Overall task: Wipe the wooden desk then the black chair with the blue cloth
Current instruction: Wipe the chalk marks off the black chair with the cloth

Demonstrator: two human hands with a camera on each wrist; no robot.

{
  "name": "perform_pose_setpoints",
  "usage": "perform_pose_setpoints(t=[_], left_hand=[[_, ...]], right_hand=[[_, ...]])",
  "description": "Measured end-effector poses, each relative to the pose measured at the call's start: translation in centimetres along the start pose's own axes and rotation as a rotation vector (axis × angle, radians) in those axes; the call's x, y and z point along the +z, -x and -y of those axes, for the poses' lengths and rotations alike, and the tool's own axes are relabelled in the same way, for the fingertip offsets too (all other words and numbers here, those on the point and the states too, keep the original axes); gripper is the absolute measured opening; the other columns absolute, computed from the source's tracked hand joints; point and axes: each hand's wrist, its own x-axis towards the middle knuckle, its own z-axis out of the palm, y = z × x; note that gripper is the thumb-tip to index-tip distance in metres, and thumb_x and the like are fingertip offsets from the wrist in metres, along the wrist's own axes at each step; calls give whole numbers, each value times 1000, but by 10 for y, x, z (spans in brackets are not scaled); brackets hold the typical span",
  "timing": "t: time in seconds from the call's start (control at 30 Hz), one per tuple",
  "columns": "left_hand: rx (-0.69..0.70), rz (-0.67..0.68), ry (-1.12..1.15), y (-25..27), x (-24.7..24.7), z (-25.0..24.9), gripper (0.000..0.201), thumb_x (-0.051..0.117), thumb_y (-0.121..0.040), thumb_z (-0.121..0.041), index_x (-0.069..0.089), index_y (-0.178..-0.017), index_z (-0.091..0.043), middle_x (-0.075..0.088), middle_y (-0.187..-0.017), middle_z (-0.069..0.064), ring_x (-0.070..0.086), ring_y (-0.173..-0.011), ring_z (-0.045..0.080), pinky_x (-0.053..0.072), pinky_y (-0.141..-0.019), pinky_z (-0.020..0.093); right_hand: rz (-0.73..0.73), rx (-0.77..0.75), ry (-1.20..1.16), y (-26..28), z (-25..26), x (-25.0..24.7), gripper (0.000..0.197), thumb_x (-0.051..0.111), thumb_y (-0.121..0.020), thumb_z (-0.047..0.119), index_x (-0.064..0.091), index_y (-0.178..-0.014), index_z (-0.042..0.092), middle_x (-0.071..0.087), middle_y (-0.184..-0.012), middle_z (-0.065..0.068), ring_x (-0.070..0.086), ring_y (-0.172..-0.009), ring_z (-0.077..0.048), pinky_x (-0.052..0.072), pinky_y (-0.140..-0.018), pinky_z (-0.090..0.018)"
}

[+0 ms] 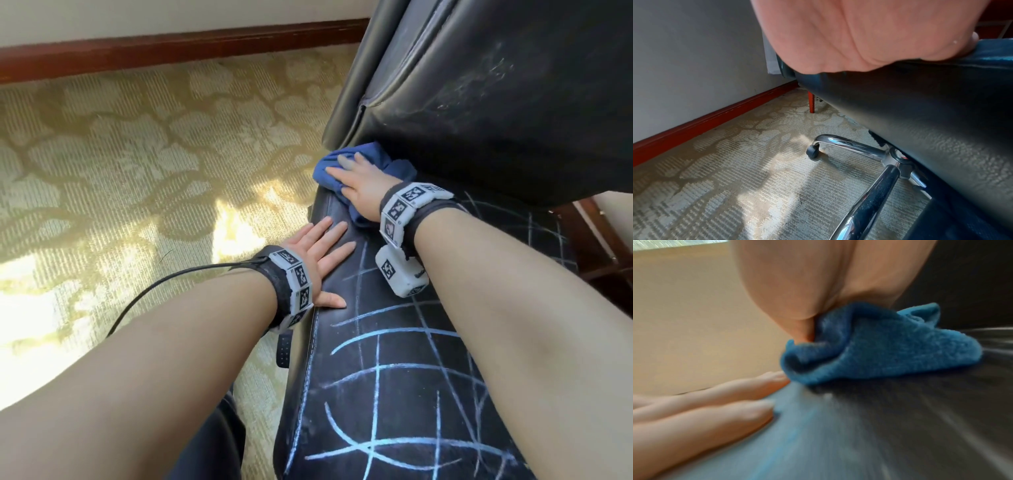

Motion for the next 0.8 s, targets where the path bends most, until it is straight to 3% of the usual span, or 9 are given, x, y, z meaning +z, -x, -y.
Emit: perform_pose_setpoints(t=[0.13,0.23,0.3,0.4,0.5,0.6,0.67,0.73,0.8], left_hand=[[-3,13,7,-5,-3,3,94,23,-83,-76,-20,-147,-22,-26,-154,7,-25,-141,27,-20,-109,36],[-10,15,-11,-6,-3,2,94,23,-83,-75,-22,-146,-21,-27,-153,8,-25,-141,27,-21,-108,35],[-7,-5,-39,-7,-2,2,94,21,-82,-76,-22,-146,-22,-30,-152,8,-27,-140,27,-20,-109,36],[-8,-5,-40,-8,-1,4,94,20,-81,-77,-22,-146,-23,-30,-152,6,-28,-140,26,-19,-110,36],[10,35,-20,-6,-9,8,95,25,-81,-77,-19,-147,-25,-28,-153,4,-26,-141,24,-20,-109,35],[40,-42,-7,-11,-34,16,87,43,-84,-67,3,-150,-26,-3,-157,2,-2,-144,21,-3,-115,32],[-33,-141,-4,-22,-56,20,81,48,-89,-57,8,-150,-21,9,-155,3,11,-142,21,10,-113,31],[-151,-182,1,-42,-74,20,83,41,-93,-54,-3,-150,-14,-2,-158,4,3,-145,20,5,-114,29],[-202,-136,22,-67,-82,15,79,34,-97,-51,-8,-149,-10,-13,-158,5,-6,-145,19,-3,-115,29]], right_hand=[[61,-108,-31,31,9,12,47,27,-102,15,19,-148,21,5,-158,-3,2,-144,-29,4,-112,-37],[69,-137,-77,24,3,9,47,26,-103,15,16,-149,19,6,-158,-2,-1,-145,-27,2,-115,-38],[32,-77,-126,11,-3,10,51,27,-102,17,10,-150,17,9,-156,-12,9,-143,-30,6,-113,-37],[-190,169,-253,15,-19,21,53,28,-99,23,10,-148,20,17,-153,-20,18,-141,-34,14,-113,-36],[-157,343,-255,42,-40,37,53,34,-100,16,15,-149,10,14,-153,-21,15,-141,-32,15,-112,-37],[-25,242,-284,58,-38,44,56,31,-101,17,5,-149,10,2,-156,-17,3,-143,-35,10,-114,-41],[-8,172,-282,57,-37,45,56,29,-102,19,0,-150,13,-4,-157,-13,-2,-143,-35,5,-116,-42],[-24,130,-271,51,-41,42,56,28,-102,18,-1,-150,15,-5,-157,-10,-3,-144,-31,4,-116,-40],[-69,164,-325,43,-50,39,55,27,-102,17,0,-150,16,-4,-158,-8,-1,-145,-28,7,-116,-40]])
